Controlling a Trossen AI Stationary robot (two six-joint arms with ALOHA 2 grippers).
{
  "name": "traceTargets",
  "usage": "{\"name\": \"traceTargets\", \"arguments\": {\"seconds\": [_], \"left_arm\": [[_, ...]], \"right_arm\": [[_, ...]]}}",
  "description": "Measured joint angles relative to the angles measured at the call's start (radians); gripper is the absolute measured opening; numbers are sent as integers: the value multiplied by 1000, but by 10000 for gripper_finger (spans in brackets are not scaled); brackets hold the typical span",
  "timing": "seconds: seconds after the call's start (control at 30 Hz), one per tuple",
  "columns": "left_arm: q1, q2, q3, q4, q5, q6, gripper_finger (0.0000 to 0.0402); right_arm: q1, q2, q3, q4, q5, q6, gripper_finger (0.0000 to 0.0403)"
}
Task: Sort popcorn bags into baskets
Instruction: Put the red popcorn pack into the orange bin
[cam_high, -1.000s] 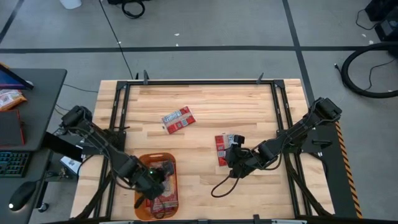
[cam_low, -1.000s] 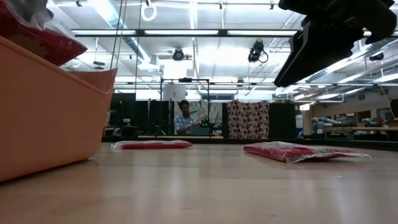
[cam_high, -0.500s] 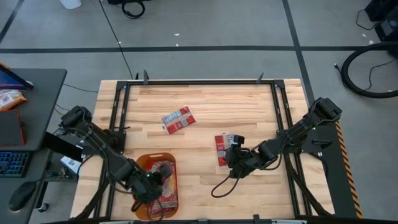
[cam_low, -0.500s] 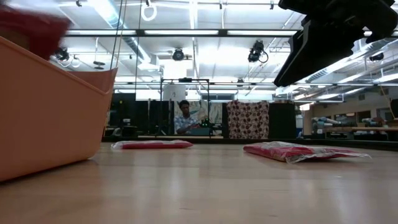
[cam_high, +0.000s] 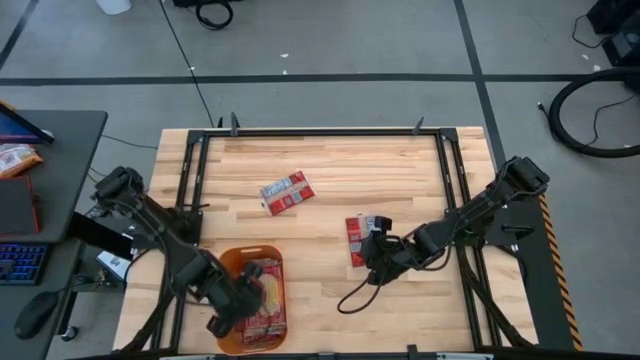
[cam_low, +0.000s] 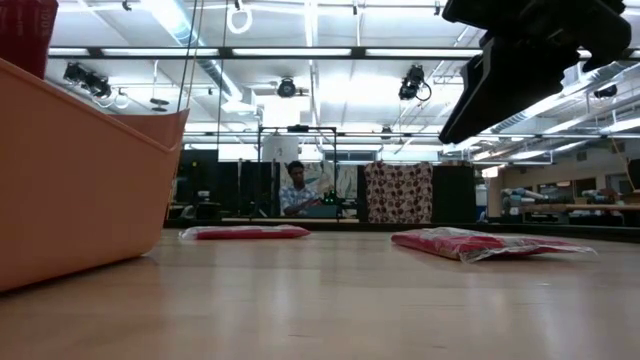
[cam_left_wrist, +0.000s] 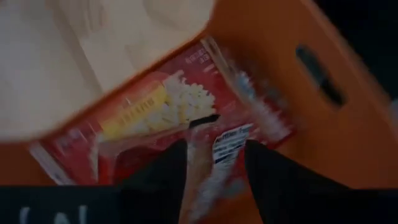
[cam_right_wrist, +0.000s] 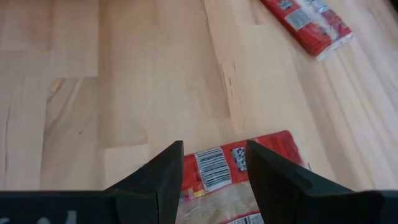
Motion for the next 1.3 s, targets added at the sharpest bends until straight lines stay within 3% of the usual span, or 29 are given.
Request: {"name": "traceTargets", "arguments": {"seconds": [0.23, 0.3, 0.47, 0.53, 0.6, 0.8, 1.07, 1.3], "left_arm": [[115, -77, 0, 30, 246, -325, 171], [157, -95, 0, 59, 220, -340, 172], [271, -93, 0, 44, 23, -363, 172], [317, -72, 0, 12, 6, -363, 172], [354, -46, 0, -24, -9, -322, 172], [470, 4, 0, -44, -214, -237, 172], [642, 98, 0, -37, -223, -142, 186], [796, 177, -1, 35, -76, -13, 223]], "right_arm": [[-17, 0, 0, 0, -17, 0, 178], [-22, 0, 0, 0, -18, -5, 178], [-35, 0, 0, 9, -21, -8, 178], [-35, 0, 0, 9, -30, -8, 178], [-35, 0, 0, 9, -41, -12, 178], [-38, 0, 0, 19, -41, -34, 178], [-39, 0, 0, 26, -42, -43, 178], [-40, 0, 0, 37, -42, -60, 178]]}}
